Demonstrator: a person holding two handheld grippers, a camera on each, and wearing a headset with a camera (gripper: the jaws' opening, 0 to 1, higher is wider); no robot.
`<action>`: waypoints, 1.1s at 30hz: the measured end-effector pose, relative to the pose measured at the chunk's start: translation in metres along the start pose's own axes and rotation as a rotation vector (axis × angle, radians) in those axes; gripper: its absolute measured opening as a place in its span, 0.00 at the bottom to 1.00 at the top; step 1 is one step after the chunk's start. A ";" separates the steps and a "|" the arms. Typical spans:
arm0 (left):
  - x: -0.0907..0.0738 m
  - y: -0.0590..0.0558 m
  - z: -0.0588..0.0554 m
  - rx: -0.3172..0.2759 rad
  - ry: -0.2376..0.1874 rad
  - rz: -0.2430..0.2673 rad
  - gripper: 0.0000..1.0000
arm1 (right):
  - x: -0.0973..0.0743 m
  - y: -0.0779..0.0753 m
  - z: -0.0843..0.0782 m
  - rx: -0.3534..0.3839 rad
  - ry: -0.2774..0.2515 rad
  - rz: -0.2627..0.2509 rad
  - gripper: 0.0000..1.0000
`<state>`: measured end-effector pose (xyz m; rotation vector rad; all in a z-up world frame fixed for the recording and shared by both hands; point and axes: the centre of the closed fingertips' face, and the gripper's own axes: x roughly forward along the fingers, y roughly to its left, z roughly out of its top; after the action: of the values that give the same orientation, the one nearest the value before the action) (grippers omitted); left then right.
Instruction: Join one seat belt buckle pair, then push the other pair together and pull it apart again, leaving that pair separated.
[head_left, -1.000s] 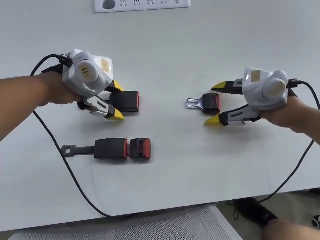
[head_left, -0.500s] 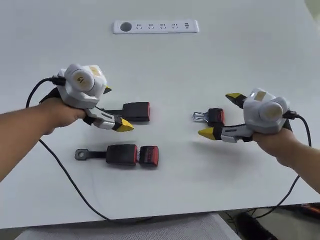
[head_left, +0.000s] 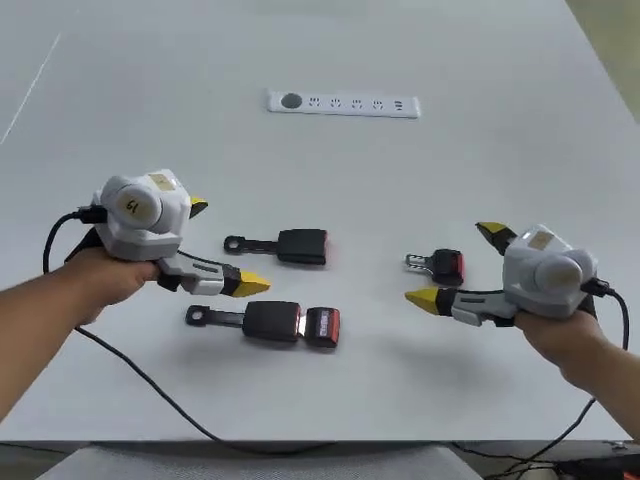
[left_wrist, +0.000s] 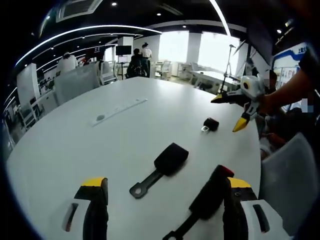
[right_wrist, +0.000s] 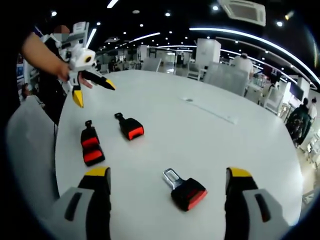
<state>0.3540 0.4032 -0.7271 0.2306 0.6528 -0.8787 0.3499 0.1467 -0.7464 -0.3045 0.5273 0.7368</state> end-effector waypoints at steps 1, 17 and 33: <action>-0.004 -0.001 -0.002 -0.003 -0.002 0.004 0.99 | -0.001 0.003 0.001 -0.003 -0.001 0.001 0.97; -0.065 -0.031 -0.030 -0.012 -0.083 0.039 1.00 | -0.033 0.064 -0.010 -0.059 -0.006 0.023 0.99; -0.109 -0.038 -0.051 -0.003 -0.112 0.054 1.00 | -0.063 0.074 -0.013 -0.013 -0.025 -0.054 1.00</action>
<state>0.2521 0.4713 -0.6977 0.1939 0.5412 -0.8327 0.2541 0.1583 -0.7287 -0.3204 0.4891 0.6910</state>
